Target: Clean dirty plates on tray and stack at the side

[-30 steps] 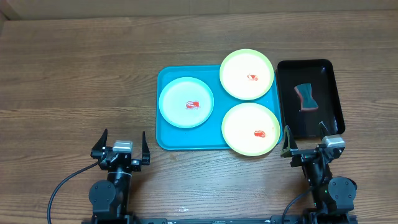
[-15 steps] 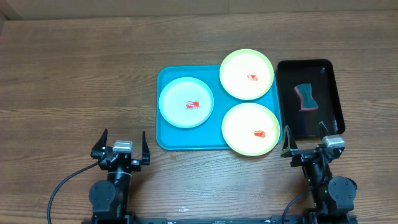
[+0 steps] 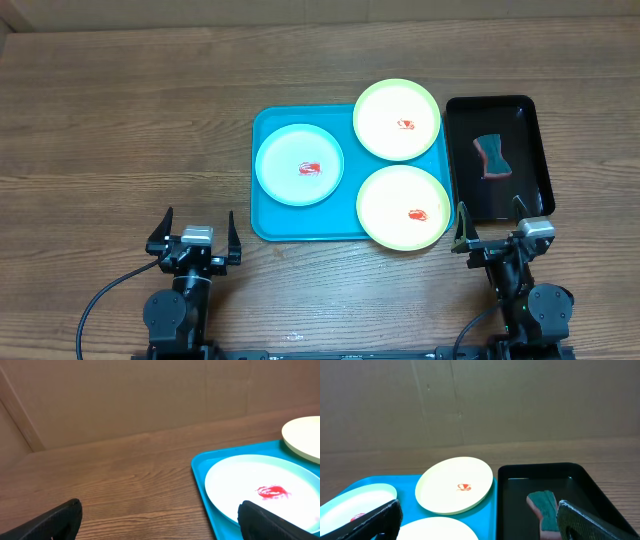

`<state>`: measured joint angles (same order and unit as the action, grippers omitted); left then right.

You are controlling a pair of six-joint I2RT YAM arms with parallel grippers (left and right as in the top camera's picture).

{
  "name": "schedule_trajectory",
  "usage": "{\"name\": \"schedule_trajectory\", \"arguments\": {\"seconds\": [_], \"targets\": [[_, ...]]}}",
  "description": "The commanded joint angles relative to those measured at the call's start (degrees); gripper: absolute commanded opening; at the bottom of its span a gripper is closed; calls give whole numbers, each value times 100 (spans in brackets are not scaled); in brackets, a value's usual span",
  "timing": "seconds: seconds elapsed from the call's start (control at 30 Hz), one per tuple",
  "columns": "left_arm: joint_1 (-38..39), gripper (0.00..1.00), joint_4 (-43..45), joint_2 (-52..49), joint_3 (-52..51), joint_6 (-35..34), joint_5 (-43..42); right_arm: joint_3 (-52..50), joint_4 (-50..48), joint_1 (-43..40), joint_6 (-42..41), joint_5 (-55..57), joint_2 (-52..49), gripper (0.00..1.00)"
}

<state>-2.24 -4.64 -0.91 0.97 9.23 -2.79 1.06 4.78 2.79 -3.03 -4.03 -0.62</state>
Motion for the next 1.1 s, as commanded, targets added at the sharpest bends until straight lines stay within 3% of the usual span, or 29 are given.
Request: {"name": "schedule_trajectory", "arguments": {"seconds": [0.0, 0.53, 0.73, 0.8, 1.07], "targets": [[37, 100, 39, 66, -72, 87, 42, -59, -17, 48, -24, 52, 46, 100], [37, 100, 39, 63, -72, 87, 42, -59, -48, 48, -31, -166, 39, 100], [39, 100, 85, 61, -70, 105, -9, -57, -57, 48, -1023, -166, 37, 100], [39, 100, 476, 61, -68, 85, -308, -35, -46, 48, -1093, -164, 37, 100], [37, 100, 494, -297, 393, -688, -304, 835, 48, 35, -1058, -48, -444, 100]]}}
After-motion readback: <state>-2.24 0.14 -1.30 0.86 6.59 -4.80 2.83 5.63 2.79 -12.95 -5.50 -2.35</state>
